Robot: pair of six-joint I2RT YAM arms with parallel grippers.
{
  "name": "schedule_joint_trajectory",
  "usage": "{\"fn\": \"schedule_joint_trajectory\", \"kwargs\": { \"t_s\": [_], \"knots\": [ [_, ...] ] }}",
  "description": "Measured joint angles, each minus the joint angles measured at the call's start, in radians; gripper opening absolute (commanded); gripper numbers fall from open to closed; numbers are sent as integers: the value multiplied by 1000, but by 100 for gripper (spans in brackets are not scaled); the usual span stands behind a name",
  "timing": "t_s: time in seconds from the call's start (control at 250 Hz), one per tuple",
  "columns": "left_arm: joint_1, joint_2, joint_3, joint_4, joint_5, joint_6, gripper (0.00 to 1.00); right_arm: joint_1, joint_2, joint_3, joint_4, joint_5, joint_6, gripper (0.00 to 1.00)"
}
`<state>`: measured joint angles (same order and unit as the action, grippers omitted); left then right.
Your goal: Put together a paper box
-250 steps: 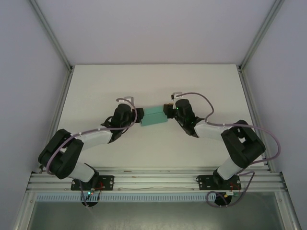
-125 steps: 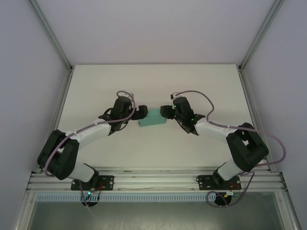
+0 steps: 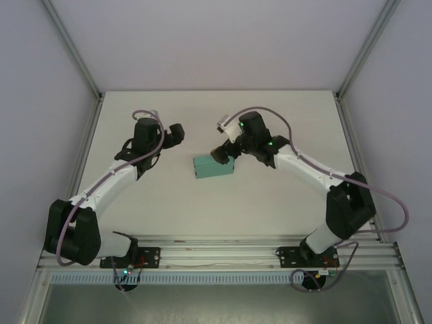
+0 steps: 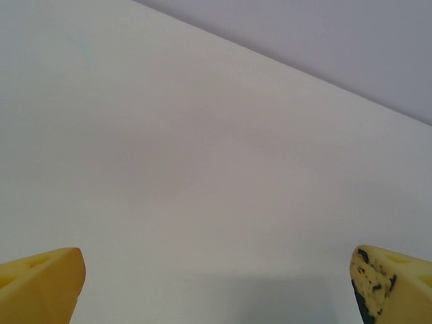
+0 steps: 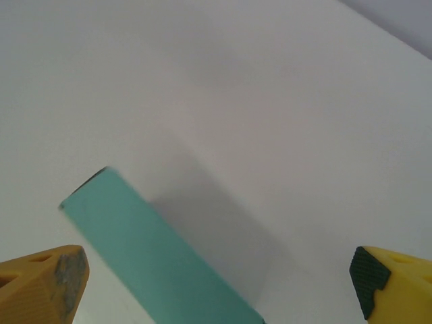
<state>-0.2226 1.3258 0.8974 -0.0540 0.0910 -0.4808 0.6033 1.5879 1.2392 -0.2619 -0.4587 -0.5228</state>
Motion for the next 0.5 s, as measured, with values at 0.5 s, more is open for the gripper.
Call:
{"fn": "schedule_joint_trajectory", "kwargs": {
  "t_s": [0.5],
  "knots": [
    [108,-45,-109,-93,-48,-1,100,106,462,466,-585,83,-678,85]
  ]
}}
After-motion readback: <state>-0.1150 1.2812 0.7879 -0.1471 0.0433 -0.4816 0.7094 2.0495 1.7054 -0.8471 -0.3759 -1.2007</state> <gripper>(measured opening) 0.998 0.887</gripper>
